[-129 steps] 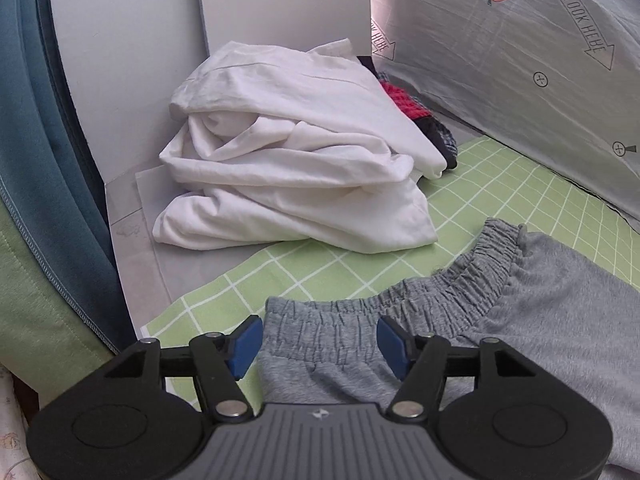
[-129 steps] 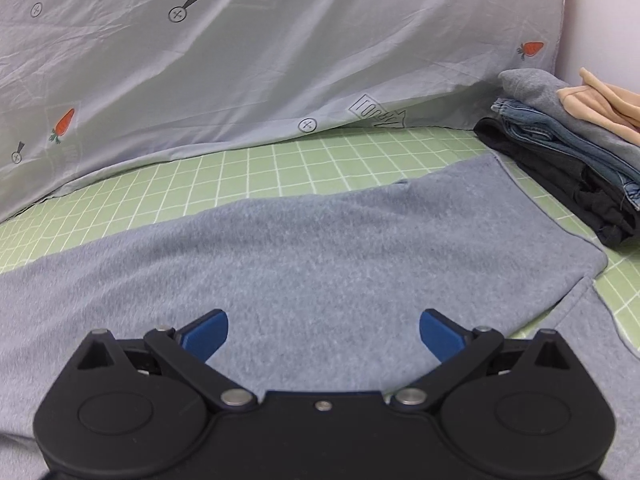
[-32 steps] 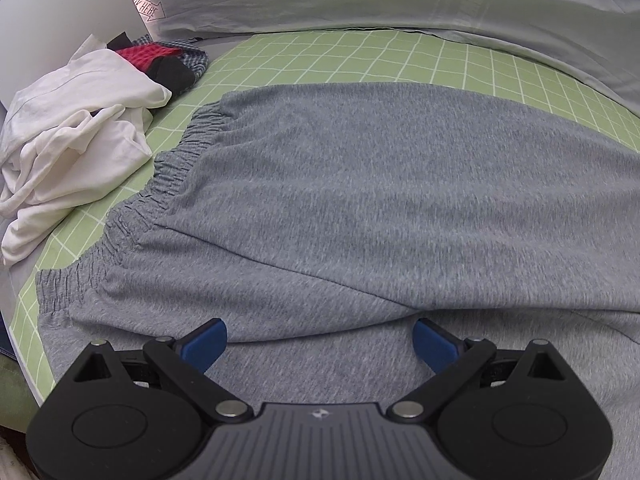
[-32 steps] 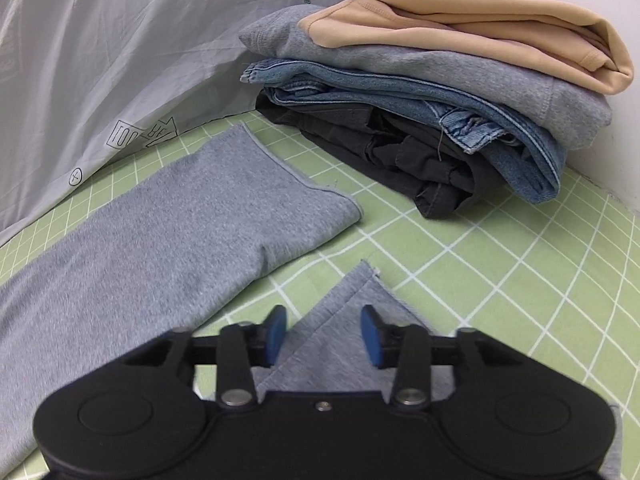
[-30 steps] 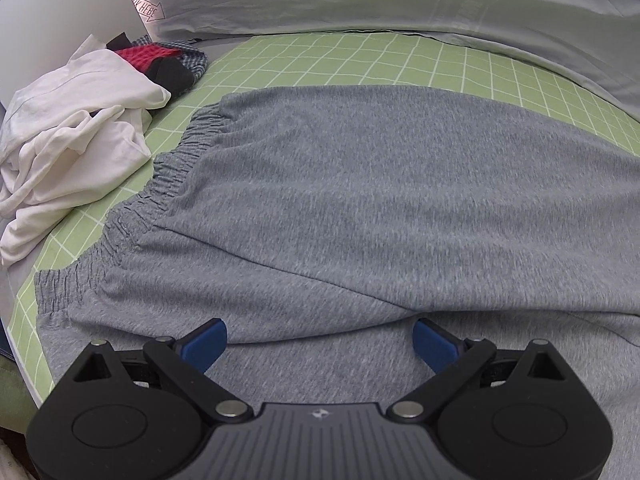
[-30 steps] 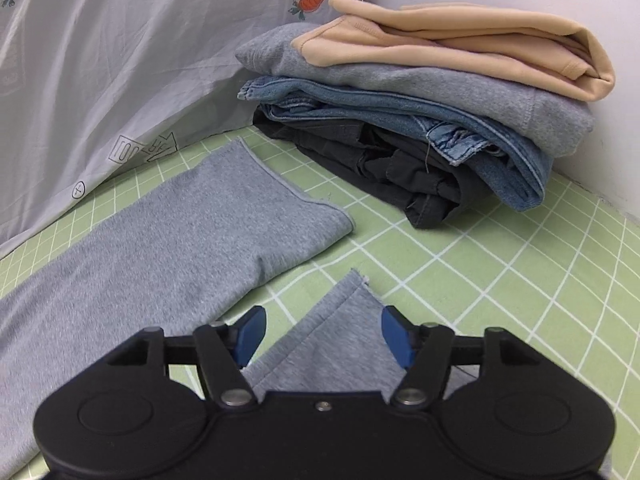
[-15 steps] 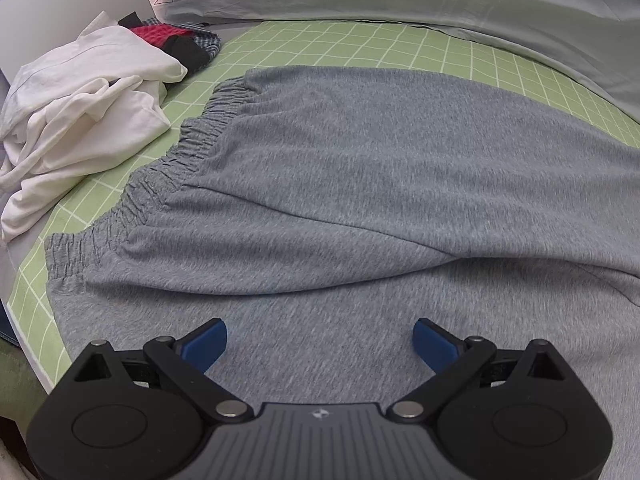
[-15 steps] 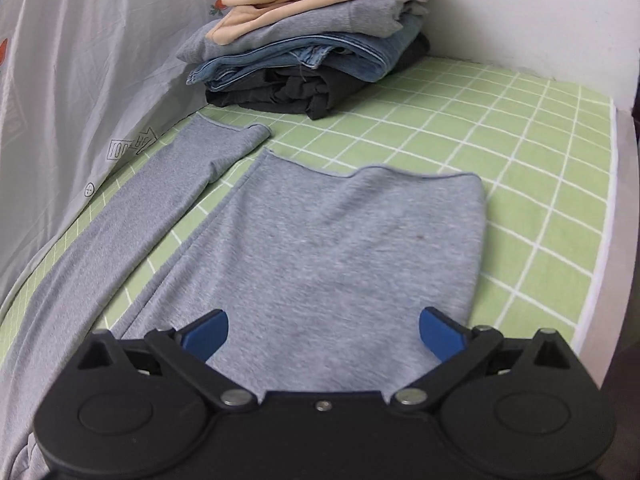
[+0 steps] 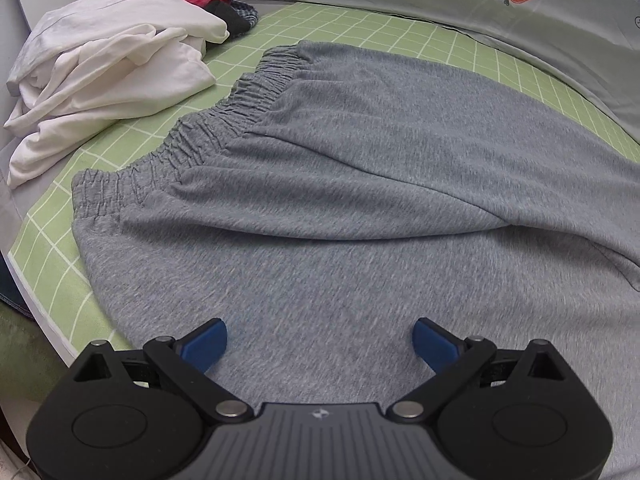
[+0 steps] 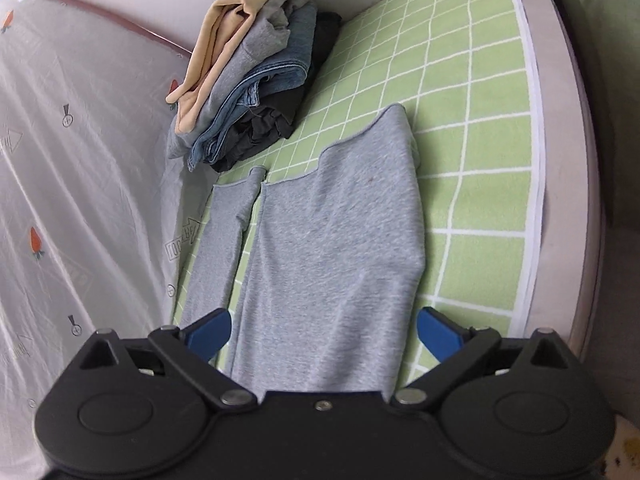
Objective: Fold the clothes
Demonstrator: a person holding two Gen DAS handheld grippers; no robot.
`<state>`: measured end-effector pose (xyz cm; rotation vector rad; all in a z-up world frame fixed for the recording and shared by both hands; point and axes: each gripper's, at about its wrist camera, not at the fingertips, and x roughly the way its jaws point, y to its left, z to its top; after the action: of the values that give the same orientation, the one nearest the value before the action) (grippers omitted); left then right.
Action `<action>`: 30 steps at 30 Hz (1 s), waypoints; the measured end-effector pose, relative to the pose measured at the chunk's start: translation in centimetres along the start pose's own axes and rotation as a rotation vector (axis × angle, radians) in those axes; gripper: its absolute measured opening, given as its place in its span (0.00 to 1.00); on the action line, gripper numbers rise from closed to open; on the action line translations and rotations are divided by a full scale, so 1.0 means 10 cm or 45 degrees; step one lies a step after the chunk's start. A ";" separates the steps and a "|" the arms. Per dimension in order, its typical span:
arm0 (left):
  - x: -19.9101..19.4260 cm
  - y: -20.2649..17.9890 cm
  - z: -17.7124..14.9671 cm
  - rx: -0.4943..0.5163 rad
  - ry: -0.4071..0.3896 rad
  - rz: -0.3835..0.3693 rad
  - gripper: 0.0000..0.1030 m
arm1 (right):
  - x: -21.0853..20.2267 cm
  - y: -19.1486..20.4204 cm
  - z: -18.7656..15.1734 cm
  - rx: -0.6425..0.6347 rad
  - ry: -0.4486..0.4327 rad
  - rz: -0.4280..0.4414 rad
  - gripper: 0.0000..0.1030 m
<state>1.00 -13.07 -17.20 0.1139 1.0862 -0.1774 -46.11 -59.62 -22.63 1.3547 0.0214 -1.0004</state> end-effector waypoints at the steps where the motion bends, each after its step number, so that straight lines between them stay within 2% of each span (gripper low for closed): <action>1: -0.01 0.02 -0.01 0.000 -0.001 -0.003 0.96 | 0.02 -0.01 0.00 0.030 0.014 0.021 0.93; 4: -0.04 0.12 -0.03 -0.011 -0.014 -0.001 0.96 | 0.07 0.01 -0.03 0.087 0.027 0.046 0.89; 6: -0.08 0.21 -0.04 -0.036 -0.027 -0.003 0.96 | 0.09 0.01 -0.04 0.124 0.028 0.041 0.81; 7: -0.09 0.27 -0.04 -0.061 -0.031 -0.012 0.96 | 0.10 0.01 -0.04 0.138 0.031 0.031 0.71; 8: -0.10 0.34 -0.04 -0.102 -0.034 -0.022 0.95 | 0.12 0.01 -0.04 0.146 0.039 0.012 0.54; 9: -0.12 0.43 -0.04 -0.153 -0.038 -0.028 0.94 | 0.15 0.00 -0.04 0.146 0.053 -0.027 0.42; 10: -0.13 0.51 -0.04 -0.205 -0.042 -0.033 0.92 | 0.17 -0.01 -0.04 0.140 0.064 -0.072 0.22; 11: -0.15 0.59 -0.04 -0.256 -0.046 -0.039 0.90 | 0.18 -0.02 -0.04 0.140 0.066 -0.089 0.12; 13: -0.18 0.76 -0.03 -0.359 -0.054 -0.051 0.78 | 0.18 -0.06 -0.05 0.150 0.063 -0.088 0.11; 16: -0.21 0.99 -0.04 -0.522 -0.077 -0.074 0.67 | 0.20 -0.08 -0.06 0.166 0.059 -0.090 0.09; 18: -0.20 1.07 -0.04 -0.568 -0.077 -0.056 0.62 | 0.21 -0.06 -0.05 0.150 0.064 -0.101 0.08; 23: -0.13 1.16 -0.05 -0.611 -0.067 -0.007 0.61 | 0.23 0.00 -0.05 0.091 0.074 -0.133 0.08; 27: -0.09 1.10 -0.02 -0.560 -0.078 0.040 0.58 | 0.24 0.00 -0.05 0.079 0.075 -0.141 0.08; 29: -0.09 1.07 0.00 -0.533 -0.088 0.078 0.42 | 0.24 -0.01 -0.05 0.085 0.074 -0.140 0.08; 30: -0.08 1.06 0.00 -0.524 -0.088 0.084 0.21 | 0.24 0.00 -0.06 0.085 0.074 -0.144 0.08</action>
<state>2.76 -2.59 -16.38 -0.2242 1.0286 0.1025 -44.41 -60.53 -24.12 1.4565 0.1099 -1.0639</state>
